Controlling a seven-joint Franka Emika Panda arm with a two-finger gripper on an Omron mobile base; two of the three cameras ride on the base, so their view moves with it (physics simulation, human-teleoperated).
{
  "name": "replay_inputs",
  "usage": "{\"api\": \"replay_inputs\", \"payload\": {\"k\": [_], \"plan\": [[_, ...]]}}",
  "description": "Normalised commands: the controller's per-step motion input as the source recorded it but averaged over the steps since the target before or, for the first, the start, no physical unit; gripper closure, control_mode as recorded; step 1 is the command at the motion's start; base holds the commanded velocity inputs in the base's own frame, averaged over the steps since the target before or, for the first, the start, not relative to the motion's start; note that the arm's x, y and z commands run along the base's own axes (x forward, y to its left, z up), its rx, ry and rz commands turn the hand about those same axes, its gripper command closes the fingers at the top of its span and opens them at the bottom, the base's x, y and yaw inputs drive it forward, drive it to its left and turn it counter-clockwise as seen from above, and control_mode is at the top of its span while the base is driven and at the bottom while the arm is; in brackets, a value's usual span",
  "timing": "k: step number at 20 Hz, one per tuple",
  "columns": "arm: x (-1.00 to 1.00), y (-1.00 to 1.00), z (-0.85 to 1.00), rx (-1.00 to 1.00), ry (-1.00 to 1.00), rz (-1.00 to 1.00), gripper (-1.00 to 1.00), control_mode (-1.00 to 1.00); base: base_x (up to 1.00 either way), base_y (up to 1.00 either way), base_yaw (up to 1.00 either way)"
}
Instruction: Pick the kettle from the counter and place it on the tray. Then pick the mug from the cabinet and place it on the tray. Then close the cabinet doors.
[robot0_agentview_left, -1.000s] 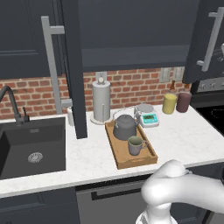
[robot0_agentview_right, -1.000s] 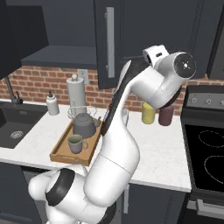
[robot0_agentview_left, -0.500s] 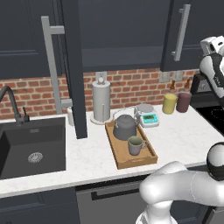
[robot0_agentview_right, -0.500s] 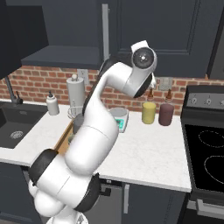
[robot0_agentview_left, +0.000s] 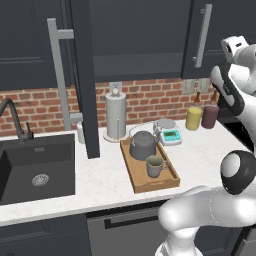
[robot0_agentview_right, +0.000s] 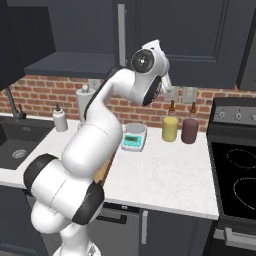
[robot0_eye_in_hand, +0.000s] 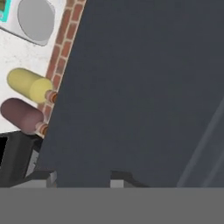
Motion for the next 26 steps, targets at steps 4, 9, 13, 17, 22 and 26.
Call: {"api": "replay_inputs", "payload": {"k": [4,9,13,17,22,26], "plan": [[0.68,0.00,-0.37,0.00,-0.02,-0.07,-1.00,-1.00,0.00,0.00,0.00],[0.25,0.00,-0.55,-0.01,-0.04,-0.05,-1.00,-1.00,0.00,0.00,0.00],[-0.29,0.00,-0.16,-0.03,0.00,-0.10,-1.00,-1.00,0.00,0.00,0.00],[-0.77,0.00,0.00,0.00,0.00,-0.10,-1.00,-1.00,0.00,0.00,0.00],[-0.82,0.02,-0.03,0.00,0.03,-0.11,-1.00,-1.00,0.00,0.00,0.00],[-0.74,0.06,-0.14,0.00,0.06,-0.10,-1.00,-1.00,0.00,0.00,0.00]]}}
